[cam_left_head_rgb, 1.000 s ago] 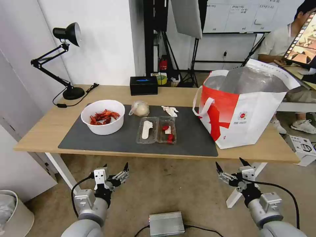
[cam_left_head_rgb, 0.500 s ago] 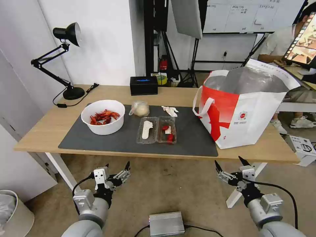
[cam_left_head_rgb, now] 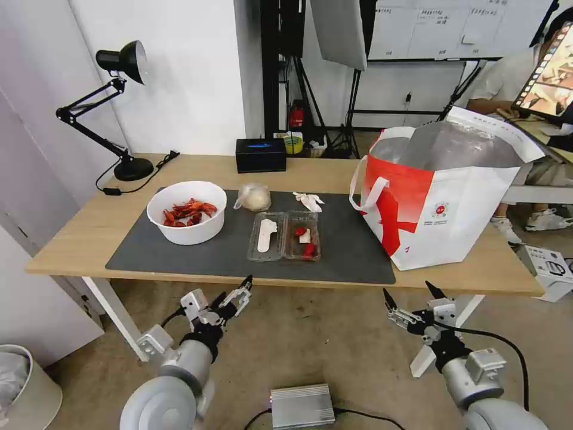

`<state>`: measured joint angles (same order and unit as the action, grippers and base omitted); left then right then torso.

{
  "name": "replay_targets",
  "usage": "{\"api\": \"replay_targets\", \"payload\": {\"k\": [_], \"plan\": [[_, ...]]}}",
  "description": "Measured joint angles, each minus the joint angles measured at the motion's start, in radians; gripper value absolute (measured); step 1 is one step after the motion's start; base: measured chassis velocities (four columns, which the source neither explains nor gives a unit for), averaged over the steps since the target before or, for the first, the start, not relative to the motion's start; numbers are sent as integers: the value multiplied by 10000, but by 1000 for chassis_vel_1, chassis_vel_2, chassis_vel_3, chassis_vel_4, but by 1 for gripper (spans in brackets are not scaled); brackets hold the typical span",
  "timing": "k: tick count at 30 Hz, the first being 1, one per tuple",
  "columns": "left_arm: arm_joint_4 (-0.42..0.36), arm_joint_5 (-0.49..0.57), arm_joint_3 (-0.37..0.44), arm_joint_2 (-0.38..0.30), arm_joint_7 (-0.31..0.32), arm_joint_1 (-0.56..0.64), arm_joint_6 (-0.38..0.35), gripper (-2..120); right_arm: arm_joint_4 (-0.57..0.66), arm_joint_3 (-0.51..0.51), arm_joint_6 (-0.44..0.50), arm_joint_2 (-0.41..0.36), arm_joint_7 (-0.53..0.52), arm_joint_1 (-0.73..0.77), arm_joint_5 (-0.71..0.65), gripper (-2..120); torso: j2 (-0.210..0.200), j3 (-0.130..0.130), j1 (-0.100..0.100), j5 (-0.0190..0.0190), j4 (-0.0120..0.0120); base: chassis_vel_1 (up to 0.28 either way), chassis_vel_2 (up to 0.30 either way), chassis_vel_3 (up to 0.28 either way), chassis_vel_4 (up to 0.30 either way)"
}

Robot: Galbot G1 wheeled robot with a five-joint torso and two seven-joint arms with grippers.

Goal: Pick up the trash from the table and place it into the takeout bag.

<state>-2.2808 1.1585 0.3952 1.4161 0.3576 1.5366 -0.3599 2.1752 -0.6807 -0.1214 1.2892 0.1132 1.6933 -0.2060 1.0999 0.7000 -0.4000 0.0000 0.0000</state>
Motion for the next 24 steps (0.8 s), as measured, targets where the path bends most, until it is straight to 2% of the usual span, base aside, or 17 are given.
{"api": "replay_targets", "payload": {"k": [4,13,17,24], "plan": [[-103,854,-235,86,169,-198,89,100,0,33,0,-3,21,-25,-13,100,0,0,0,0,0,0,0,0,0],[-32,1387,-603,182,447,-576,347,100,15,74,0,26,22,-41,-6,100,0,0,0,1,0,0,0,0,0],[164,1582,-651,190,756,-1000,475,100,50,75,-1,27,19,-36,3,100,0,0,0,0,1,0,0,0,0],[701,2055,-983,110,1713,-2102,559,100,75,75,-6,101,-4,-13,49,100,0,0,0,-1,0,0,0,0,0]]}}
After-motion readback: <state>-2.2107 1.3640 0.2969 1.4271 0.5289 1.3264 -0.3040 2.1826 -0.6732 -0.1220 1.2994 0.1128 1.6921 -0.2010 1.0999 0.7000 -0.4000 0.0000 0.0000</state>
